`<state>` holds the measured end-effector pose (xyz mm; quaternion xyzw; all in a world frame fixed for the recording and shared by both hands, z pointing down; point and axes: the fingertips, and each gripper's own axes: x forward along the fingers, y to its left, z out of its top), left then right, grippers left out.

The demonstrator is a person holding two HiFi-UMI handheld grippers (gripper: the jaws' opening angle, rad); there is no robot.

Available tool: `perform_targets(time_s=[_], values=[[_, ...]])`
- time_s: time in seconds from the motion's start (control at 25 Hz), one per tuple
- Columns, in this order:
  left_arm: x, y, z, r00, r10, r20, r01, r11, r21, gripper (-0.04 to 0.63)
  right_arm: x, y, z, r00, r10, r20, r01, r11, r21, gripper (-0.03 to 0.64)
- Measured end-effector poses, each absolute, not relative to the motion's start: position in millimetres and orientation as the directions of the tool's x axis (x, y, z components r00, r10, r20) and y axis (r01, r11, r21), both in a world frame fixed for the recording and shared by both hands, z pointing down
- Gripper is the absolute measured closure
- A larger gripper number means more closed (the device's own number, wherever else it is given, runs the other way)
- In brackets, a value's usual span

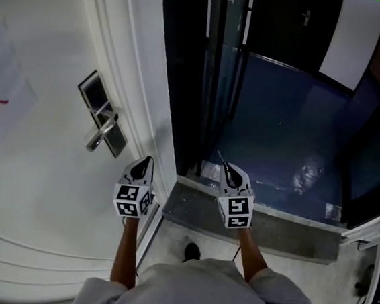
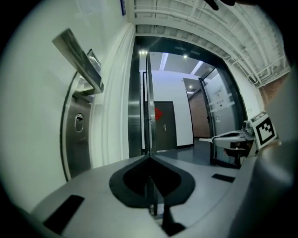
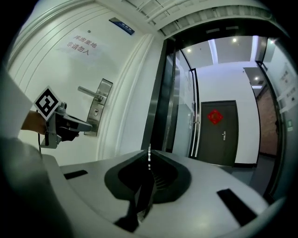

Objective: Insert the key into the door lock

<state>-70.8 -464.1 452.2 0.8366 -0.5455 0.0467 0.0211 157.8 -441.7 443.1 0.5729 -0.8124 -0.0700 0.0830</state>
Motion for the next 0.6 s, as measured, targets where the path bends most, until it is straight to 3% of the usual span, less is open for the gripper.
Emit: perform_targets(time_s=[0.6], values=[[-72, -540, 478, 0.34, -0.928, 0.155, -0.939, -0.344, 0.0, 0.578, 152, -536, 471, -0.397, -0.911, 0.116, -0.894, 0.412, 0.177, 0.588]])
